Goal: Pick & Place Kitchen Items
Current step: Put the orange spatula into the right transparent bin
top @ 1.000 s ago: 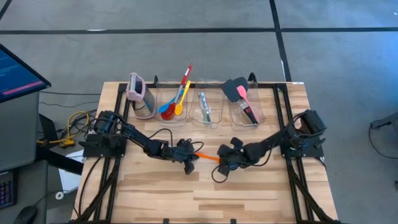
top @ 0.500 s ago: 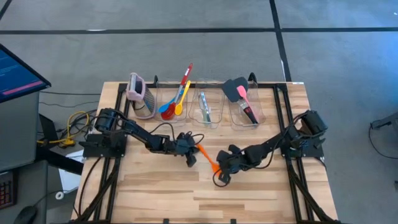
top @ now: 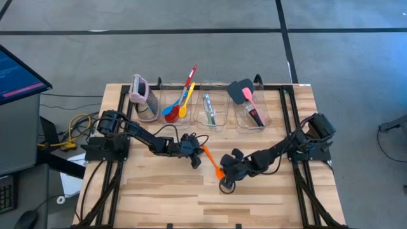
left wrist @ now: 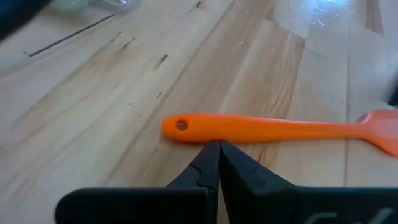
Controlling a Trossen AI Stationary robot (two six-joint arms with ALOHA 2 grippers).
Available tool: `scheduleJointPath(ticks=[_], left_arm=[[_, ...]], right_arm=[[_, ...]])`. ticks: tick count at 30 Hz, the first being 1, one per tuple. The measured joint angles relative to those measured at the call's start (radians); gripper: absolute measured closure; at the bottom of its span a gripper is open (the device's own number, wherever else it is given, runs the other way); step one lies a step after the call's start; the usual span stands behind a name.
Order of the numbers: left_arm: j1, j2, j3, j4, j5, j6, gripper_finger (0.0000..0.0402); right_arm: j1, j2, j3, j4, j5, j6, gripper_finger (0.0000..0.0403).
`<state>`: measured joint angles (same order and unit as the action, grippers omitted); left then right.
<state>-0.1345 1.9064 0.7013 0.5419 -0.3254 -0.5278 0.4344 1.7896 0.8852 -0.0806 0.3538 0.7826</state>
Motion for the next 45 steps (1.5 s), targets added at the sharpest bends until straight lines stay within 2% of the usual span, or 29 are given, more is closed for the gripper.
scheduleJointPath(ticks=[4,12,18,23,30,34,41,45], left_arm=[[0.0,0.0,0.0,0.003,0.0,0.0,0.04],[0.012,0.0,0.0,0.007,0.004,0.016,0.04],[0.038,0.0,0.0,0.022,0.003,0.041,0.04],[0.062,0.0,0.007,0.032,0.02,0.059,0.04],[0.065,0.0,0.027,0.046,0.022,0.127,0.04],[0.034,0.0,0.027,0.045,0.012,0.137,0.04],[-0.106,-0.005,0.026,0.063,0.086,0.142,0.04],[-0.168,-0.005,0.031,0.087,0.068,0.125,0.04]], right_arm=[[-0.007,-0.005,0.0,-0.078,0.033,0.058,0.0403],[-0.011,0.059,0.007,-0.016,-0.017,0.081,0.0403],[-0.005,0.094,0.06,-0.012,-0.048,0.062,0.0403],[-0.003,0.1,0.089,-0.008,-0.113,0.036,0.0403],[-0.002,0.1,0.092,0.008,-0.077,0.03,0.0403],[0.008,0.081,0.092,-0.059,0.002,0.021,0.0403],[0.011,0.025,0.093,-0.146,0.014,-0.007,0.0403],[0.01,0.014,0.093,-0.179,0.042,-0.027,0.0403]])
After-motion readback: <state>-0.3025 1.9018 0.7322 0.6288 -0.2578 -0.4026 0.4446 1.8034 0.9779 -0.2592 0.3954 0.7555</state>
